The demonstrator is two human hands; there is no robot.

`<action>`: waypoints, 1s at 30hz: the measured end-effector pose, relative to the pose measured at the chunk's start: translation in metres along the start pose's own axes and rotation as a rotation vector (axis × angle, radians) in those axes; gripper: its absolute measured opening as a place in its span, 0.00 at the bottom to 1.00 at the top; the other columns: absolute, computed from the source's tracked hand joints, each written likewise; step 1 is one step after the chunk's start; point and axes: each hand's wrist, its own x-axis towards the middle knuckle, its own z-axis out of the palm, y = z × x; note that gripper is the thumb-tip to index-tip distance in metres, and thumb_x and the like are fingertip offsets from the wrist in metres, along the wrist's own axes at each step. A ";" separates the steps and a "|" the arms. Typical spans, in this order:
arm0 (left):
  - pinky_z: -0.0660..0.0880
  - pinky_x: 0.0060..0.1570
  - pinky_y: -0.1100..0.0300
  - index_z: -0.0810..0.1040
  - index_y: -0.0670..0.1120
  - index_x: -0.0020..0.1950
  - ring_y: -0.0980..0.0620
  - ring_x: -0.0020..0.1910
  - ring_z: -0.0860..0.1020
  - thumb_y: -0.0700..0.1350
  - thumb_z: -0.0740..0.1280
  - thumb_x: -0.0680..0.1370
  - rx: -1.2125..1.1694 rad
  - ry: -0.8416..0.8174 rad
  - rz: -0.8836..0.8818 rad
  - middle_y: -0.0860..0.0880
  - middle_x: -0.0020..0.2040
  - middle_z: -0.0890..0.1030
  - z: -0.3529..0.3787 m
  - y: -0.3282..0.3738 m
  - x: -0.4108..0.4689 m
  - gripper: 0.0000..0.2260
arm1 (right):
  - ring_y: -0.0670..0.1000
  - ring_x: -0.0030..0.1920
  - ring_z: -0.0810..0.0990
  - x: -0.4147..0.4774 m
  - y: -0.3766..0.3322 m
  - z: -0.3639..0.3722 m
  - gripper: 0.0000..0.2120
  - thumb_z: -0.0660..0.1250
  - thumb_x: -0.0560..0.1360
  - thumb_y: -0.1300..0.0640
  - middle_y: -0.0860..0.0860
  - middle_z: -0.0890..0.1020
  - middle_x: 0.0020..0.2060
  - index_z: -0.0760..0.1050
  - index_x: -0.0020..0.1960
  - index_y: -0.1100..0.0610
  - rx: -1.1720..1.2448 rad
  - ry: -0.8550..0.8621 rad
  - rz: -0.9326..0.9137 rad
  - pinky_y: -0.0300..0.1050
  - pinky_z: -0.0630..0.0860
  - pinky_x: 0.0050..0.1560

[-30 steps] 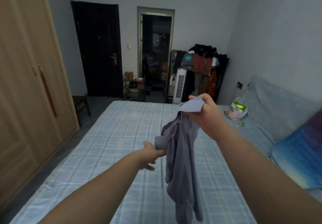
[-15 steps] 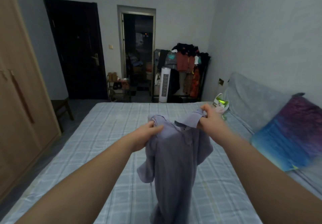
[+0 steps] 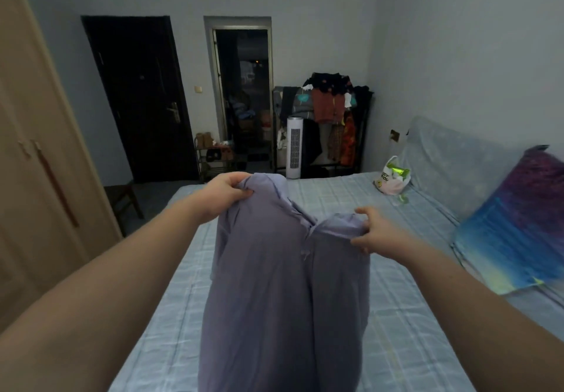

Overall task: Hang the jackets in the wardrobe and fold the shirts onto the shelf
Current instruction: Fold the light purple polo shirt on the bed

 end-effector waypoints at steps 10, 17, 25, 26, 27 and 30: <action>0.79 0.43 0.63 0.83 0.46 0.54 0.50 0.50 0.83 0.34 0.67 0.78 0.211 -0.029 -0.041 0.47 0.49 0.85 -0.050 0.011 -0.014 0.10 | 0.55 0.46 0.78 0.011 -0.011 0.003 0.08 0.65 0.73 0.61 0.53 0.79 0.45 0.72 0.50 0.51 -0.246 0.179 0.051 0.46 0.71 0.39; 0.72 0.46 0.63 0.81 0.56 0.57 0.55 0.53 0.78 0.48 0.72 0.76 0.601 -0.004 -0.187 0.55 0.53 0.80 -0.084 -0.002 -0.027 0.10 | 0.53 0.44 0.79 0.016 -0.028 0.012 0.07 0.69 0.72 0.63 0.52 0.81 0.39 0.80 0.41 0.52 -0.004 0.061 -0.029 0.43 0.69 0.36; 0.72 0.41 0.59 0.82 0.51 0.47 0.53 0.47 0.78 0.50 0.73 0.76 0.731 0.030 -0.172 0.53 0.46 0.81 -0.129 -0.018 -0.056 0.04 | 0.52 0.53 0.78 0.001 -0.064 0.014 0.09 0.68 0.73 0.62 0.46 0.80 0.49 0.79 0.49 0.49 -0.109 0.155 -0.193 0.49 0.73 0.54; 0.71 0.40 0.59 0.81 0.50 0.46 0.52 0.46 0.78 0.49 0.73 0.76 0.714 0.034 -0.161 0.51 0.45 0.81 -0.134 -0.021 -0.058 0.04 | 0.53 0.51 0.79 0.000 -0.070 0.014 0.09 0.67 0.74 0.63 0.47 0.81 0.46 0.77 0.47 0.49 -0.110 0.155 -0.214 0.49 0.73 0.52; 0.71 0.40 0.59 0.82 0.48 0.46 0.51 0.46 0.77 0.49 0.72 0.76 0.685 0.044 -0.152 0.50 0.45 0.81 -0.140 -0.023 -0.063 0.05 | 0.54 0.48 0.79 -0.002 -0.075 0.014 0.08 0.66 0.74 0.62 0.49 0.81 0.44 0.75 0.47 0.49 -0.120 0.159 -0.217 0.50 0.74 0.50; 0.72 0.41 0.59 0.82 0.44 0.48 0.50 0.45 0.78 0.48 0.72 0.77 0.543 0.085 -0.158 0.47 0.45 0.81 -0.153 -0.034 -0.076 0.07 | 0.55 0.46 0.77 -0.005 -0.085 0.016 0.05 0.63 0.78 0.59 0.51 0.78 0.41 0.70 0.45 0.50 -0.205 0.169 -0.193 0.50 0.72 0.46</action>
